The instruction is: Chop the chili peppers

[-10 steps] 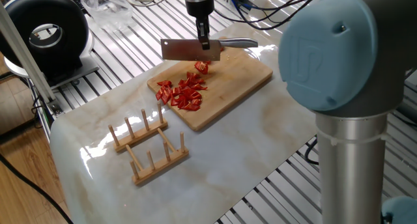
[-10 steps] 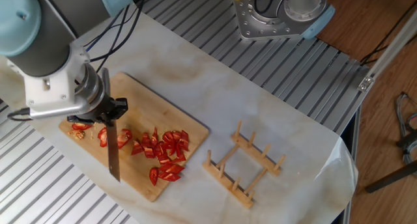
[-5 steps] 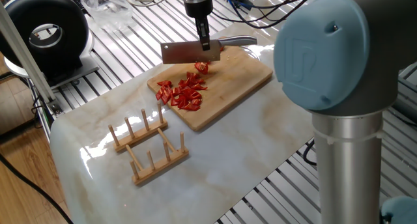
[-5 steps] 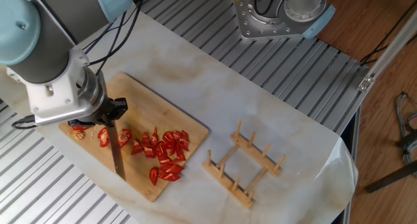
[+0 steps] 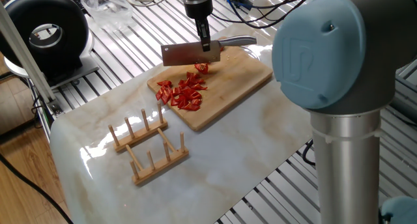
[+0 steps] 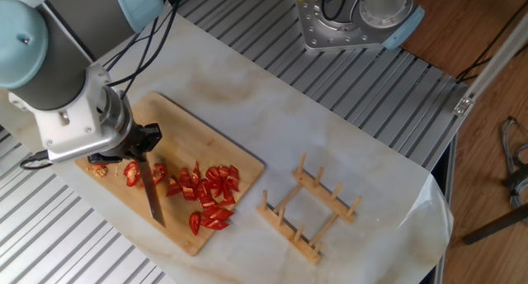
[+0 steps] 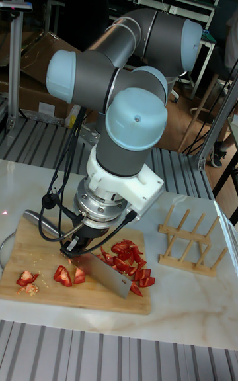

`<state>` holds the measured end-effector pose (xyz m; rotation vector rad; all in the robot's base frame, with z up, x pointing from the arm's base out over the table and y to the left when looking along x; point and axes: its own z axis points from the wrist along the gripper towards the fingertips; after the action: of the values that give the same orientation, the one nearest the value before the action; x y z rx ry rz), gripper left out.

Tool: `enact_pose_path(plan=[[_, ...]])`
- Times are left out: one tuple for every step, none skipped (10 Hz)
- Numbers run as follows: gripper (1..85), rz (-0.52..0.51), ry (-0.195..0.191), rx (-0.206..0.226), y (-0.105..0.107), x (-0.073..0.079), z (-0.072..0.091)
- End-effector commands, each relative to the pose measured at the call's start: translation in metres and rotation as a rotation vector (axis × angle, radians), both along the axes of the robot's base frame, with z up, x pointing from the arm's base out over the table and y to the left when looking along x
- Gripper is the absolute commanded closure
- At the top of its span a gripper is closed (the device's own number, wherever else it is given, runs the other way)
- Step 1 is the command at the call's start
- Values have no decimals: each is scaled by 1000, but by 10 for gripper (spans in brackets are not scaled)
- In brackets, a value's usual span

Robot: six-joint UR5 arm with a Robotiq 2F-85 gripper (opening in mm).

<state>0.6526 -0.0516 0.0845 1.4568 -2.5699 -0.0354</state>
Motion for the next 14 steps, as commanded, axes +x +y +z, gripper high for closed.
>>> enact_pose_path(plan=[[843, 10, 16, 25, 4, -4, 0], [843, 12, 16, 22, 3, -5, 1], [843, 12, 18, 23, 3, -5, 1], [843, 13, 17, 22, 3, -3, -1], [843, 13, 15, 25, 3, -2, -3], [843, 12, 12, 25, 3, 0, -5], [843, 12, 12, 26, 3, 1, -7], [843, 12, 12, 31, 5, 1, -8], [843, 15, 12, 38, 7, 2, -8], [843, 18, 17, 48, 9, 0, -8], [843, 18, 23, 52, 11, -2, -6], [843, 21, 24, 53, 10, -3, -5], [843, 25, 28, 54, 9, -5, -3], [843, 34, 31, 55, 8, -7, -1]])
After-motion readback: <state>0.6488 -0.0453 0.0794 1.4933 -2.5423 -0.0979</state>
